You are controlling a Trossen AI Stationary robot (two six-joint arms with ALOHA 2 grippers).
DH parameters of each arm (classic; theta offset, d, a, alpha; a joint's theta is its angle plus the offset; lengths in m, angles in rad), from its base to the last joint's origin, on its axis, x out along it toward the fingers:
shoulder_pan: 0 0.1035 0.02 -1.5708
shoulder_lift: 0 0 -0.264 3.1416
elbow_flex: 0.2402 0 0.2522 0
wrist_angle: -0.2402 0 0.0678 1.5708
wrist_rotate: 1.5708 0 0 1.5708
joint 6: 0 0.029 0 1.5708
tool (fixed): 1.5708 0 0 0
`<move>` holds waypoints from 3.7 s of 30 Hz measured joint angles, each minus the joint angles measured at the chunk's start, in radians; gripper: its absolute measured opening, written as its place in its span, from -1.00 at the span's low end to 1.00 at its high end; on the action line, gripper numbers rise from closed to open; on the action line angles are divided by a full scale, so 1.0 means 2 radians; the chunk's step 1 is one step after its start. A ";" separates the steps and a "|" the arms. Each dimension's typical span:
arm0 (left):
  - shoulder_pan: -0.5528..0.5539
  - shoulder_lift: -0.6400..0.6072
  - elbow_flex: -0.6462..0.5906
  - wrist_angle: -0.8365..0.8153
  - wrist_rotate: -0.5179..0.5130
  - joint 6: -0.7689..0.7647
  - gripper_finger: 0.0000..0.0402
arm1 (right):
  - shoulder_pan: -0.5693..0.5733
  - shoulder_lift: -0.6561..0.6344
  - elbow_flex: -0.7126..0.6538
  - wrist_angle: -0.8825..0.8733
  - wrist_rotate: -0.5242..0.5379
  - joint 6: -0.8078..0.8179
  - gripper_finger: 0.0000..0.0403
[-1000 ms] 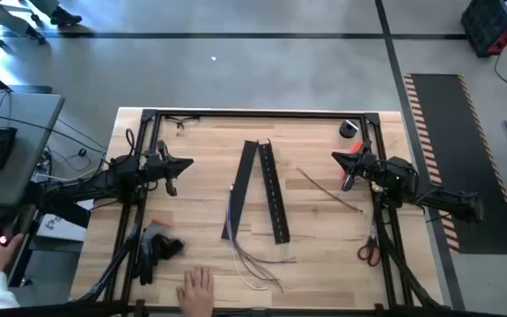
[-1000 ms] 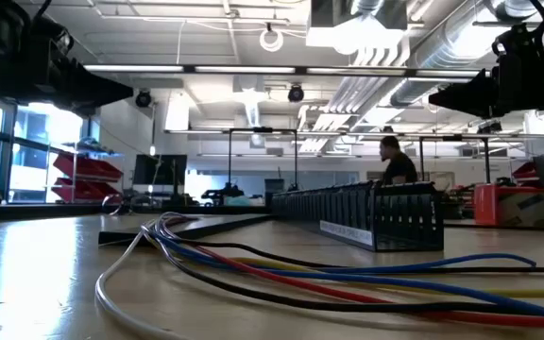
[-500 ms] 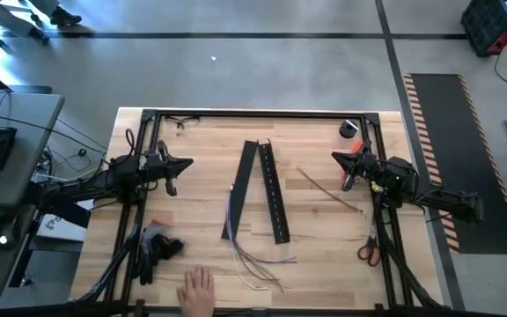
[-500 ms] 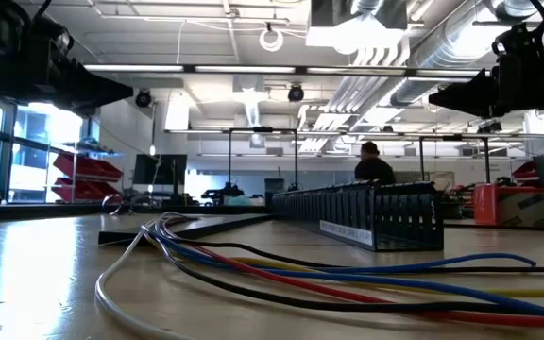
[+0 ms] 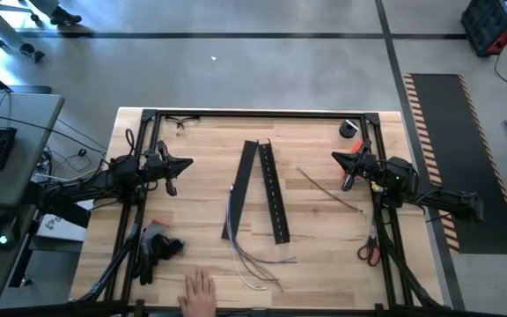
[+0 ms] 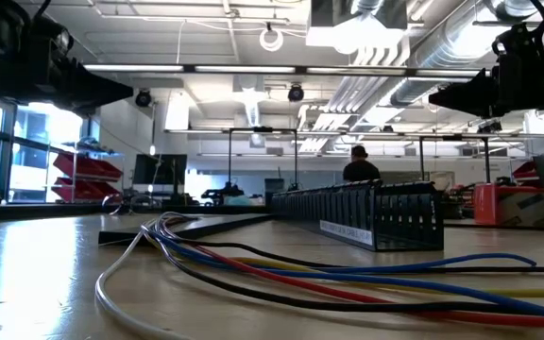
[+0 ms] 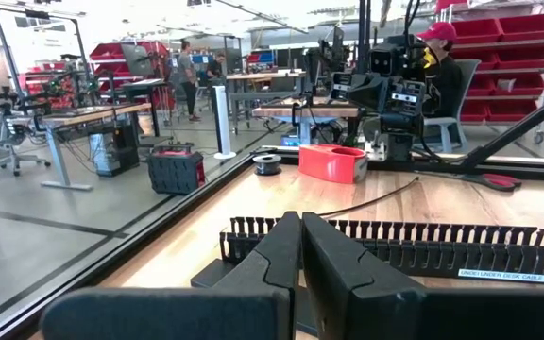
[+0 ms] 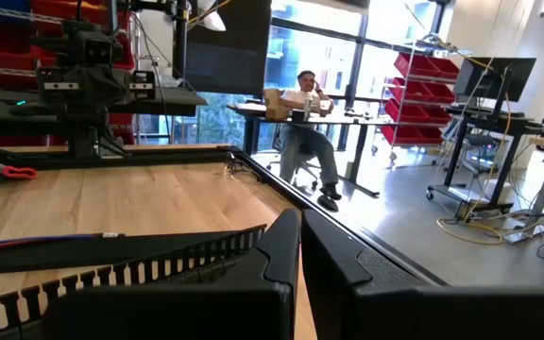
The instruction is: Ziptie cables
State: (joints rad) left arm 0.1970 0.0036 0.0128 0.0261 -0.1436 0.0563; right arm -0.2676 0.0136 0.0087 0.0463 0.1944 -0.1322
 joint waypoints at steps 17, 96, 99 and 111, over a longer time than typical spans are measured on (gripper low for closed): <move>0.000 0.000 0.000 0.000 0.000 0.000 -1.00 | 0.000 0.000 0.000 0.000 0.000 0.000 -1.00; -0.001 0.140 0.000 0.112 -0.073 -0.164 -1.00 | -0.017 0.936 0.574 -0.223 -0.055 0.191 -0.79; -0.002 0.140 0.000 0.112 -0.073 -0.164 -1.00 | -0.016 0.937 0.582 -0.225 -0.062 0.154 -0.95; -0.002 0.140 0.000 0.113 -0.076 -0.167 -1.00 | -0.030 0.937 0.756 -0.233 -0.051 -0.070 -1.00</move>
State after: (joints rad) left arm 0.1928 0.2832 0.0124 0.2527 -0.2947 -0.2779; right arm -0.3275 1.8870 1.5214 -0.4203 0.0928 -0.2718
